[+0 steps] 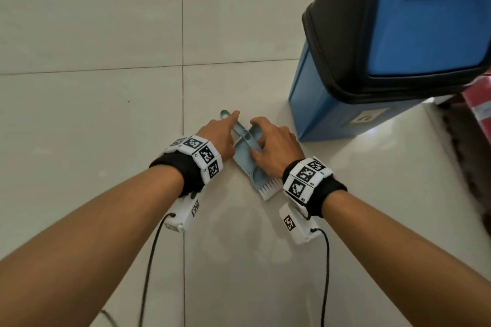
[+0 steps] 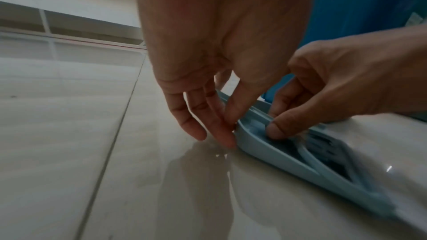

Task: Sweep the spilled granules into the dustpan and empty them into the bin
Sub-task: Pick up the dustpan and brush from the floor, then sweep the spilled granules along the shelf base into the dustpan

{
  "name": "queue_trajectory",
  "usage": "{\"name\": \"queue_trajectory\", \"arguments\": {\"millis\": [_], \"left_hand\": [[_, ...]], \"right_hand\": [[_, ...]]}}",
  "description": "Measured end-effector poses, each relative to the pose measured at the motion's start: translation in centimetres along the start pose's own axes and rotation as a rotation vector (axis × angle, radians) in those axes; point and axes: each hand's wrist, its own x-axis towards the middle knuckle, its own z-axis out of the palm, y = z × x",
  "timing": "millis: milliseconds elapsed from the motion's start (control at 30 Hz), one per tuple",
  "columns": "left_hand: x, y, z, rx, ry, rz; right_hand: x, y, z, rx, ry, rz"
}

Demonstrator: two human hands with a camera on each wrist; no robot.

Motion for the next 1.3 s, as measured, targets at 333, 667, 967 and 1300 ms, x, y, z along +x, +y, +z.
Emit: {"name": "queue_trajectory", "arguments": {"millis": [333,667,967,1300], "left_hand": [[-3.8,3.1,2.3,0.455,0.097,0.150],[-7.6,12.3,8.6,0.045,-0.202,0.230],[-9.4,22.5,10.7,-0.182,-0.294,0.148],[-2.2,26.2,10.3,-0.347,-0.212,0.065]], "right_hand": [[-7.5,4.4,-5.7,-0.058,-0.049,-0.021],[-18.5,12.1,-14.8,-0.125,0.065,0.157],[-26.4,18.5,-21.8,-0.049,0.249,0.281],[-20.4,22.8,-21.2,-0.067,0.477,0.338]]}}
